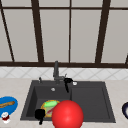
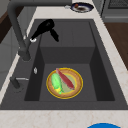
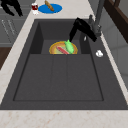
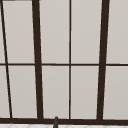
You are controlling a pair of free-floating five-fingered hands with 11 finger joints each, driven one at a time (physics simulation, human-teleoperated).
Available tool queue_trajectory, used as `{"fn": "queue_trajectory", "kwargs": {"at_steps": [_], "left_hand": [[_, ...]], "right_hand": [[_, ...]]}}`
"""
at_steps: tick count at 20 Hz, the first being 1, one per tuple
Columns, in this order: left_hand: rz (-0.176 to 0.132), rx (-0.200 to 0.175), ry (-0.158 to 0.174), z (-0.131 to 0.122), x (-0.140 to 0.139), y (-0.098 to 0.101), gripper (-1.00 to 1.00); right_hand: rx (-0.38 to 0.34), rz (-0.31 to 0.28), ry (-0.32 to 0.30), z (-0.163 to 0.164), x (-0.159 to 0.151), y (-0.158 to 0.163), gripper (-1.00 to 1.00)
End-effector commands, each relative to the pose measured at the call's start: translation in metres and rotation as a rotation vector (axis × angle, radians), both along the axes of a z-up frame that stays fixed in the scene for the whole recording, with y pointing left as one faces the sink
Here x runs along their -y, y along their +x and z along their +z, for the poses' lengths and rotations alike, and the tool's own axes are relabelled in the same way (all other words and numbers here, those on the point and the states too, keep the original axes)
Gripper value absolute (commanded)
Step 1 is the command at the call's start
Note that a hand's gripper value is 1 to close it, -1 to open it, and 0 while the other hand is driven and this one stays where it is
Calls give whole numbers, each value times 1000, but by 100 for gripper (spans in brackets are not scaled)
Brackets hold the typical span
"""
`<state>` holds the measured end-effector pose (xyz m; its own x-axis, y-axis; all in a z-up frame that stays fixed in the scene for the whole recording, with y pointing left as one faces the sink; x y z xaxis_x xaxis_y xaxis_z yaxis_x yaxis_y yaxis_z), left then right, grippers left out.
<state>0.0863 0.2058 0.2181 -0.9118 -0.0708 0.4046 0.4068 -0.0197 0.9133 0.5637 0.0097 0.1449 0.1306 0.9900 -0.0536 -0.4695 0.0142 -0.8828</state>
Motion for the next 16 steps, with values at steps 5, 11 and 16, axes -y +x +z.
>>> {"fn": "queue_trajectory", "kwargs": {"at_steps": [5,11,16], "left_hand": [[0,0,0,0,0,0,0],[0,0,0,0,0,0,0],[0,0,0,0,0,0,0]], "right_hand": [[-22,129,92,-28,-12,-12,-100],[-54,171,132,-50,-21,-33,-100],[-104,207,158,-65,-29,-51,-100]]}}
